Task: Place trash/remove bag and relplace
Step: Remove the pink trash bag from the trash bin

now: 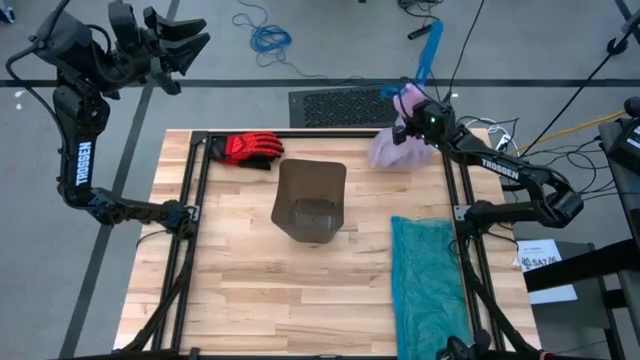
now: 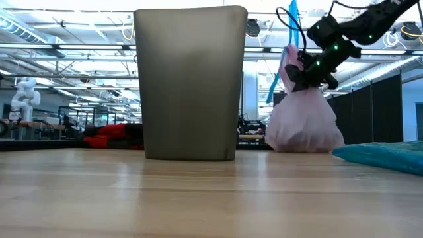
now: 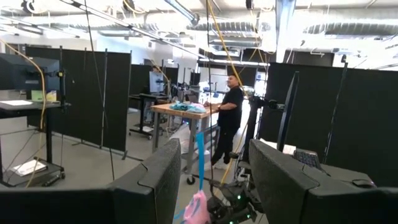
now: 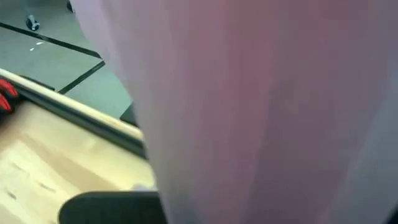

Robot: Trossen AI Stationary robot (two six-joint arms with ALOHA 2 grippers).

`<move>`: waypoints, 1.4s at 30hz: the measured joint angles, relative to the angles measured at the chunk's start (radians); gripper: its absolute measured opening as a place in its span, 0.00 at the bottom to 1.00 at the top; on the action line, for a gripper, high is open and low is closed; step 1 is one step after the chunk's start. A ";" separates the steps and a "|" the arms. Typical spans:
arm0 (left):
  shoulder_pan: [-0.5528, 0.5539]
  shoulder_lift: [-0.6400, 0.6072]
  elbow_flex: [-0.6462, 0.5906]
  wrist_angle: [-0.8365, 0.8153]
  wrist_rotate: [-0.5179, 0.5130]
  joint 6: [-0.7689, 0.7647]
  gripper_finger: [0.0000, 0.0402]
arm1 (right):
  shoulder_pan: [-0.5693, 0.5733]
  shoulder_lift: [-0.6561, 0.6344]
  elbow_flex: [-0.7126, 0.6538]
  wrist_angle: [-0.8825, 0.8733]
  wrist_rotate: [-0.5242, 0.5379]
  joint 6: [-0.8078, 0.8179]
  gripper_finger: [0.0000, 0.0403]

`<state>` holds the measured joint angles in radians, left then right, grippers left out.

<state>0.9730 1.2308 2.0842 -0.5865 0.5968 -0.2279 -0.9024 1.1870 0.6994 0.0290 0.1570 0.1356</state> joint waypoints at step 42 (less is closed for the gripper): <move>0.000 0.004 0.000 -0.161 0.005 0.006 0.46 | 0.001 -0.042 0.036 -0.296 -0.028 0.339 0.42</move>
<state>0.9726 1.2346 2.0838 -0.7477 0.6014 -0.2222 -0.9012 1.1454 0.7354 -0.2671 0.1285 0.4747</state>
